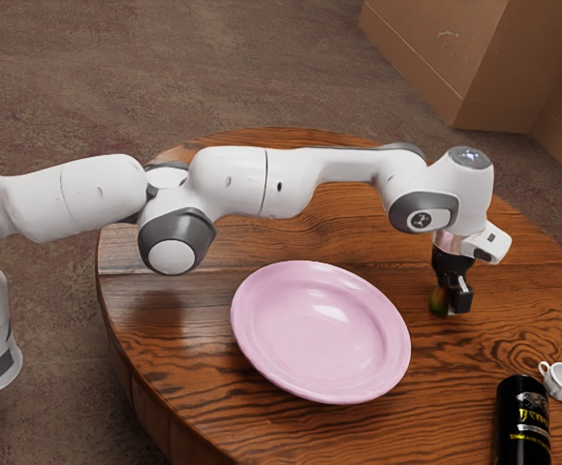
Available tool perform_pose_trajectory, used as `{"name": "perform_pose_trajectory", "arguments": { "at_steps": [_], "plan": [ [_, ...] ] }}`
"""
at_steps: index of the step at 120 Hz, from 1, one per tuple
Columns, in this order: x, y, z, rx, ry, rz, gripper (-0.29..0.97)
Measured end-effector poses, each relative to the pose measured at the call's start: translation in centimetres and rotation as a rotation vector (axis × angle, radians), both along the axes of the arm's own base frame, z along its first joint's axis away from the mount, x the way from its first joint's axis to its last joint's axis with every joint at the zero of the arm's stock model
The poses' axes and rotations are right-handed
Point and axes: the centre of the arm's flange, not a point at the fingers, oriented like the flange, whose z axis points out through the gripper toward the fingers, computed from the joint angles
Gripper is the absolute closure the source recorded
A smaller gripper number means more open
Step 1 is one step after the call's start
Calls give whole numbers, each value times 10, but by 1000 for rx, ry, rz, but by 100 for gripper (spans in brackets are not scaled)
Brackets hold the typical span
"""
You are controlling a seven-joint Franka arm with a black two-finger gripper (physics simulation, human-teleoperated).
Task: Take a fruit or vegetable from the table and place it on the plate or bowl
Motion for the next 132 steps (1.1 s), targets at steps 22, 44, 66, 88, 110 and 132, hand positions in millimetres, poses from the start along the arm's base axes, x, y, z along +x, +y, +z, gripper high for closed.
{"name": "perform_pose_trajectory", "arguments": {
  "at_steps": [22,44,66,88,110,132],
  "plan": [
    [-3,0,17,2,-13,3,42],
    [-10,2,42,3,-15,6,43],
    [-37,-3,98,2,-16,-5,43],
    [-76,-8,139,3,13,-17,43],
    [-123,-10,171,9,73,-12,43],
    [-165,-14,178,20,145,-4,43]
  ]
}}
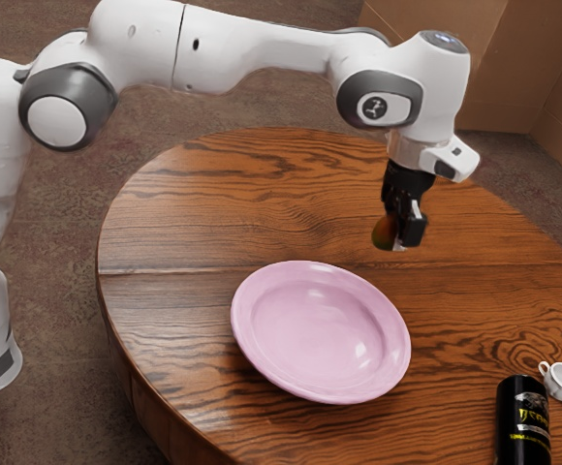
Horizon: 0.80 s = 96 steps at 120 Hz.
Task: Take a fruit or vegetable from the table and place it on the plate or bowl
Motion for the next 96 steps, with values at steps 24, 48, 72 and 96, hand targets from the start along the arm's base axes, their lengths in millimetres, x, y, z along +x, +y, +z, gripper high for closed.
{"name": "perform_pose_trajectory", "arguments": {
  "at_steps": [24,48,72,96],
  "plan": [
    [-23,0,6,5,35,18,43],
    [-36,2,10,14,76,43,41],
    [-38,9,6,12,110,71,10],
    [-39,16,0,15,135,91,2]
  ]
}}
